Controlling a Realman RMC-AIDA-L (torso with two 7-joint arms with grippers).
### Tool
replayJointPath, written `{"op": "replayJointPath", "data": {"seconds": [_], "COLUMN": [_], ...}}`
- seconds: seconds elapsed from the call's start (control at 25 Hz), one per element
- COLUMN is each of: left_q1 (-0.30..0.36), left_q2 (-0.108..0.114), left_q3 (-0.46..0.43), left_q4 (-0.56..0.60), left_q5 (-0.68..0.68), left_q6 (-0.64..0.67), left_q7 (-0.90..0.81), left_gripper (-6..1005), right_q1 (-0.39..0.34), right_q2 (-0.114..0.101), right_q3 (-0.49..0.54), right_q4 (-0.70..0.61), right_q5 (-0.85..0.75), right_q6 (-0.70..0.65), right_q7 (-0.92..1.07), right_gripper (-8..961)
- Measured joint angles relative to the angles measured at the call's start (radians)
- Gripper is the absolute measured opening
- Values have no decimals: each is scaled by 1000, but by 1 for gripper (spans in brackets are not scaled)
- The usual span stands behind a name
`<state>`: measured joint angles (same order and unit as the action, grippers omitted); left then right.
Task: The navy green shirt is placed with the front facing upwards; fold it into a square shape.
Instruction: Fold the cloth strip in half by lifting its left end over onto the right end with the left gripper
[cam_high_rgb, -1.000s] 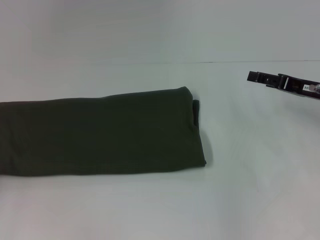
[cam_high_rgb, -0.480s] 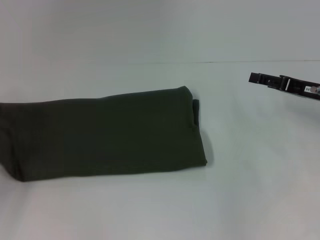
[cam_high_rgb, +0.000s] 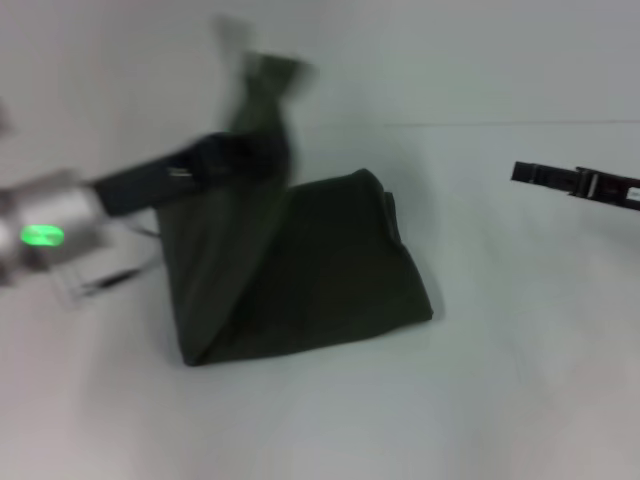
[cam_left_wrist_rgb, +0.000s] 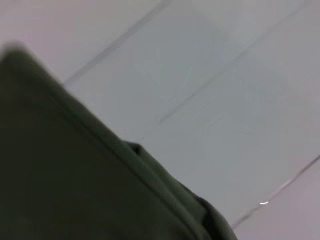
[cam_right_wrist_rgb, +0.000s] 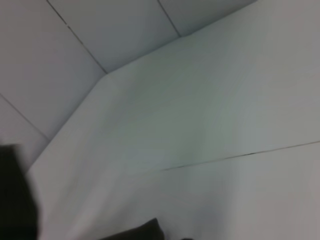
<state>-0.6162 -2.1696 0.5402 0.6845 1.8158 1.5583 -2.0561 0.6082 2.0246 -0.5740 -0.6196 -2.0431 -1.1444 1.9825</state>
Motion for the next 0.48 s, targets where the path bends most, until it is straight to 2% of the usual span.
{"op": "replayJointPath", "data": {"seconds": [0.12, 0.2, 0.28, 0.44, 0.48], "left_q1": [-66, -92, -117, -136, -137], "left_q2": [0, -3, -7, -7, -7], "left_q3": [21, 13, -10, -105, -110], "left_q4": [-274, -418, -613, -832, -839], "left_q5": [-59, -95, -157, -185, -185], "left_q6": [-137, -231, -344, -378, -373], "left_q7": [154, 240, 382, 670, 685], "left_gripper": [38, 41, 45, 52, 89], "right_q1": [-15, -23, -29, -30, -30], "right_q2": [-14, -25, -34, -42, -43], "right_q3": [1, 1, -2, -7, -7], "right_q4": [-8, -9, -10, -6, -5], "right_q5": [0, 0, 0, -10, -17], "right_q6": [-35, -47, -53, -53, -51], "right_q7": [-12, -22, -31, -53, -54], "right_gripper": [858, 857, 857, 857, 857]}}
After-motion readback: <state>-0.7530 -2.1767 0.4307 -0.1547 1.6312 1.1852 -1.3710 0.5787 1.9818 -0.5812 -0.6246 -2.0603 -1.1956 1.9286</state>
